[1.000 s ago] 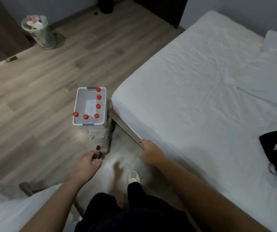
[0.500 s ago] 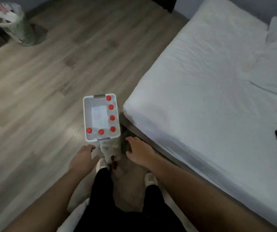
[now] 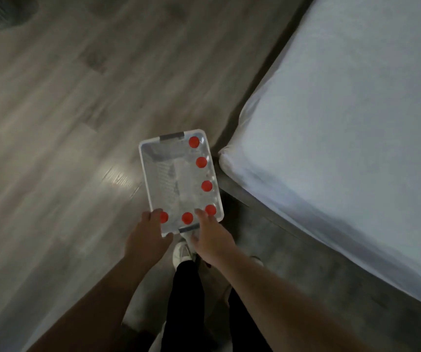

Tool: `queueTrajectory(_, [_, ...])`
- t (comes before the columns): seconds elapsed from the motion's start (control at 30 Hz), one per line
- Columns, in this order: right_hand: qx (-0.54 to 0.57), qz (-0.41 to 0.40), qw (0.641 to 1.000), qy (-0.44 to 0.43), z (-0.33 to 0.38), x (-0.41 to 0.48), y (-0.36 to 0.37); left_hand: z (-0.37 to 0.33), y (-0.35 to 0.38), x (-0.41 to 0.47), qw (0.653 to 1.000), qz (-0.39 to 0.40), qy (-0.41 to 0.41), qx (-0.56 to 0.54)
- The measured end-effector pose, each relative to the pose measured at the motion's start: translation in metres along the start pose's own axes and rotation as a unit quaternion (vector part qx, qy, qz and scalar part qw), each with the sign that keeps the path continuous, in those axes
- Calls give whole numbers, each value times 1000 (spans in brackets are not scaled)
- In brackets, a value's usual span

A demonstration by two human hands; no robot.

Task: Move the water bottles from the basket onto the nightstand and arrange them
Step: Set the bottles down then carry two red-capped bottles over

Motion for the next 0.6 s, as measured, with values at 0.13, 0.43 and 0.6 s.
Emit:
queueTrajectory(0.13, [13,-3,1000,19,-5,39,28,22,19,33,999,6,13,48])
queueTrajectory(0.43, [-53,-39,998,-13,-1,85,54,44,44,71,989,41,37,138])
queueTrajectory(0.6, [-122,-50,990,-46,8,97,62,44,50,79,986,36,52,155])
Point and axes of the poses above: each hand's wrist, its own x-axis towards the middle knuckle, its own y-axis out of the palm, z = x × y, the point moved 10 cm from there along x, towards the middle knuckle, and after that the axes turned 11 degrees about y, right-handed, at the moved point
